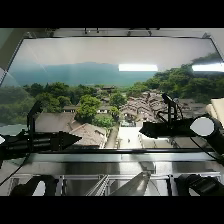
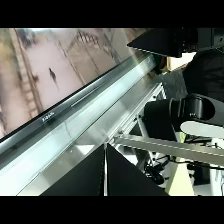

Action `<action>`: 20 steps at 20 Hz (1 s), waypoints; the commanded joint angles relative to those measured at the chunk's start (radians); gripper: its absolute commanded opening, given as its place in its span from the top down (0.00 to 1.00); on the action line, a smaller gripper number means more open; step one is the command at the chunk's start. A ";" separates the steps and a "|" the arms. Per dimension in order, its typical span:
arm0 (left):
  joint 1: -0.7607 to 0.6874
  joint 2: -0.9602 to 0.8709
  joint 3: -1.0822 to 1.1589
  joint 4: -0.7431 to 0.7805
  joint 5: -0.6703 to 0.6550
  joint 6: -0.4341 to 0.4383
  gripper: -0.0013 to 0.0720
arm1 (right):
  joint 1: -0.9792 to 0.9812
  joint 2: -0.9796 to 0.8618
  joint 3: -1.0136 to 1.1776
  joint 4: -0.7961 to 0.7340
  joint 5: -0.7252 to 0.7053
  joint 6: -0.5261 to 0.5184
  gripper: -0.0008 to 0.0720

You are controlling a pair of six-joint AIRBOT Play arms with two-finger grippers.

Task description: Fold the shirts.

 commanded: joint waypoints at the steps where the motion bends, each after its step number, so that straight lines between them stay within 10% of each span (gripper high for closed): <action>1: 0.001 0.006 0.000 0.001 0.003 -0.002 0.97 | 0.001 0.001 0.000 0.001 0.000 0.000 0.96; 4: 0.018 0.005 0.029 0.061 0.031 -0.070 0.99 | 0.001 0.001 0.000 0.001 0.000 0.000 0.96; 7: 0.176 -0.038 0.298 0.582 0.061 -0.312 0.99 | 0.001 0.001 0.000 0.000 0.000 0.000 0.96; 9: 0.310 -0.092 0.451 0.748 0.093 -0.372 0.63 | 0.002 0.002 0.000 0.001 0.003 0.000 0.96; 16: 0.633 -0.372 0.497 0.753 -0.002 -0.450 0.51 | 0.001 -0.005 0.000 0.001 0.002 0.000 0.96; 18: 0.649 -0.451 0.495 0.762 -0.006 -0.451 0.00 | 0.001 -0.005 0.000 0.001 0.003 0.000 0.96; 20: 0.673 -0.537 0.523 0.765 -0.029 -0.451 0.00 | 0.001 -0.005 0.000 0.001 0.003 0.000 0.96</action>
